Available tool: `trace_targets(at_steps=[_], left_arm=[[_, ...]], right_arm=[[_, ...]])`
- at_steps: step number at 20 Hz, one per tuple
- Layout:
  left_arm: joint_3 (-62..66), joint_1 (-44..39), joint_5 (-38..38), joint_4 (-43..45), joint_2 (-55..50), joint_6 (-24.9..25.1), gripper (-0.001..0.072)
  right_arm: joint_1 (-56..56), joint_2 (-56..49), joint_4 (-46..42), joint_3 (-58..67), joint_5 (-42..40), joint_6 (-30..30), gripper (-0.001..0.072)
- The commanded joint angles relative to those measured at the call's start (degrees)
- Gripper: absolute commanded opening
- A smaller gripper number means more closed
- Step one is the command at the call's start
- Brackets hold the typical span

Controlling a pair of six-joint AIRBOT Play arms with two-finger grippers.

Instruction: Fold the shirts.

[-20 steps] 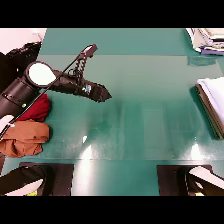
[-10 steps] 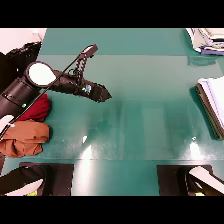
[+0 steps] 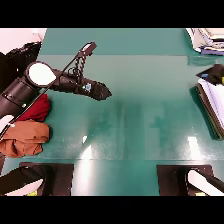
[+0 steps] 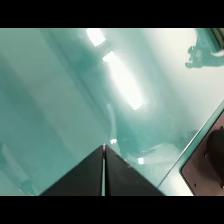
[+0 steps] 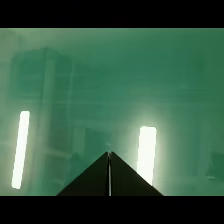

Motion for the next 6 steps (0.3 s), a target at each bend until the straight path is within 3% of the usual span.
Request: trace_targets(at_steps=[1, 6], left_arm=[[0.1, 0.0, 1.0, 0.0, 0.0, 0.0, 0.0026], [0.1, 0.0, 1.1, 0.0, 0.0, 0.0, 0.0026]], right_arm=[[9.0, 0.0, 0.8, 0.0, -3.6, -1.5, 0.0012], [9.0, 0.0, 0.9, 0.0, -2.1, -1.5, 0.0012]])
